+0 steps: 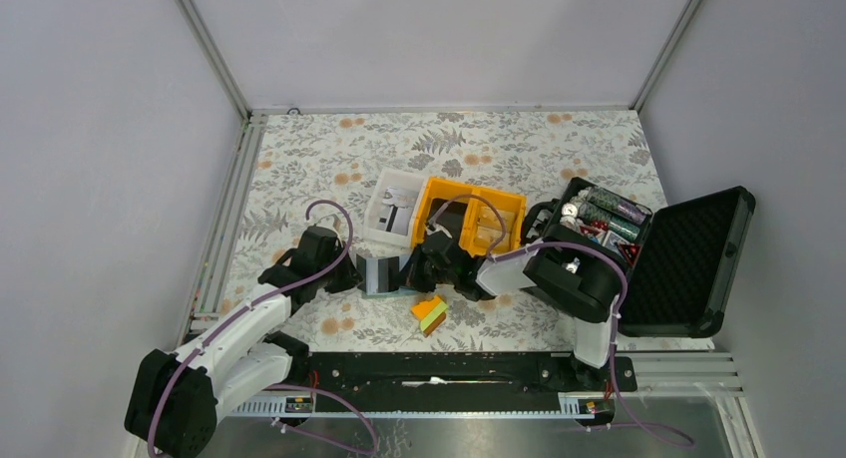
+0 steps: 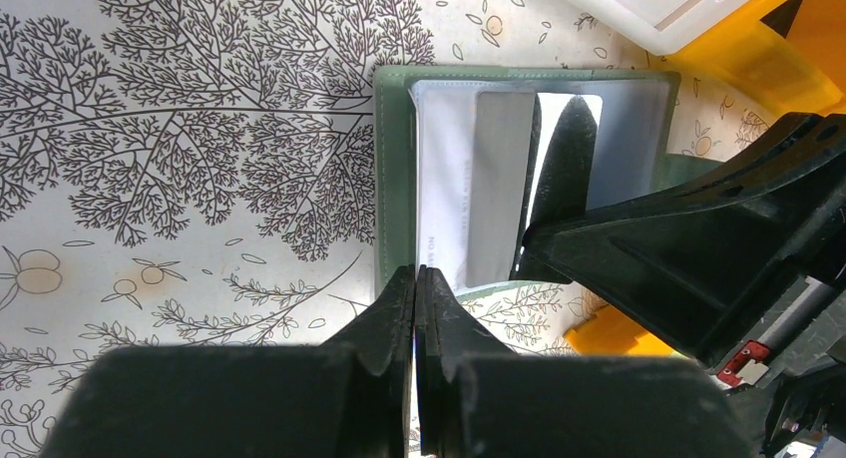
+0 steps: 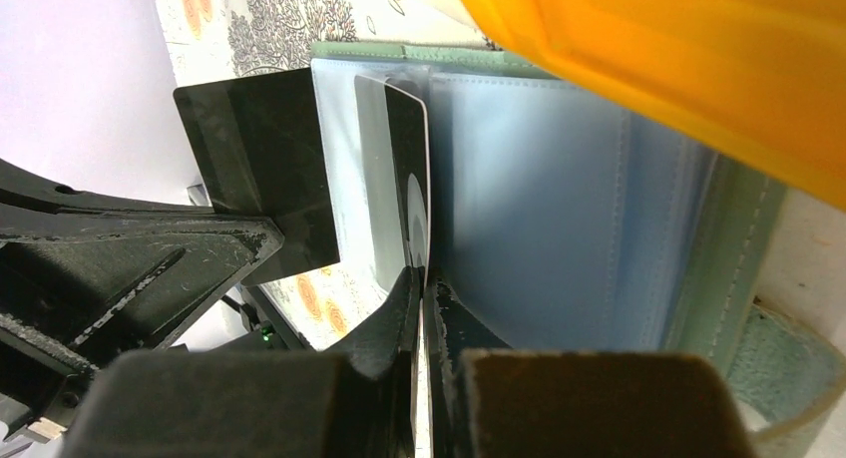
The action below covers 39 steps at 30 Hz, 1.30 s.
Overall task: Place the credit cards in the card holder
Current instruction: Insert the credit card into the card holder.
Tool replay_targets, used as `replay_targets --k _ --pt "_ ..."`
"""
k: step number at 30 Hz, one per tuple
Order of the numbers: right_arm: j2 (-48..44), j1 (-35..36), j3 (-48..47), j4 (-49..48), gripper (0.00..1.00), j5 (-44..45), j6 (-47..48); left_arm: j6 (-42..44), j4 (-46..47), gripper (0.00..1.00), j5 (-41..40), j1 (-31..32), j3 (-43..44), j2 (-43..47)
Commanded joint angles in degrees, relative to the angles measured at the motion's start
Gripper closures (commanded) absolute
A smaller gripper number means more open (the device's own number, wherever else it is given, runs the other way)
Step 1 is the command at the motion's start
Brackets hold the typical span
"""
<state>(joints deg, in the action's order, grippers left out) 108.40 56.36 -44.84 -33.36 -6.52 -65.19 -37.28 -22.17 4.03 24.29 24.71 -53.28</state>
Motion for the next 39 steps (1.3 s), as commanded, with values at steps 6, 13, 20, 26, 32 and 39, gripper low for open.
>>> replay_targets --k 6,13,20,26,32,39 --pt "0.4 2.2 -1.6 15.7 0.76 4.5 6.8 0.1 0.2 1.0 1.2 1.1 0.1 1.9" --pt "-5.1 2.8 -3.2 23.4 0.6 9.6 11.4 0.3 0.0 1.0 0.7 1.3 0.3 1.9" --pt "-7.3 3.7 -7.7 32.2 0.49 14.6 16.3 0.2 -0.3 1.0 0.3 1.5 0.3 2.6" --pt "-8.5 4.2 -8.9 35.4 0.45 17.2 20.2 0.3 0.0 1.0 0.9 1.6 0.4 2.3" --pt "-6.1 5.0 -11.7 36.0 0.42 15.9 23.8 0.3 0.5 1.0 1.3 1.7 0.1 3.7" --pt "-2.9 8.8 -17.1 38.7 0.37 18.3 25.1 0.4 1.2 1.0 2.2 1.7 -0.1 3.2"
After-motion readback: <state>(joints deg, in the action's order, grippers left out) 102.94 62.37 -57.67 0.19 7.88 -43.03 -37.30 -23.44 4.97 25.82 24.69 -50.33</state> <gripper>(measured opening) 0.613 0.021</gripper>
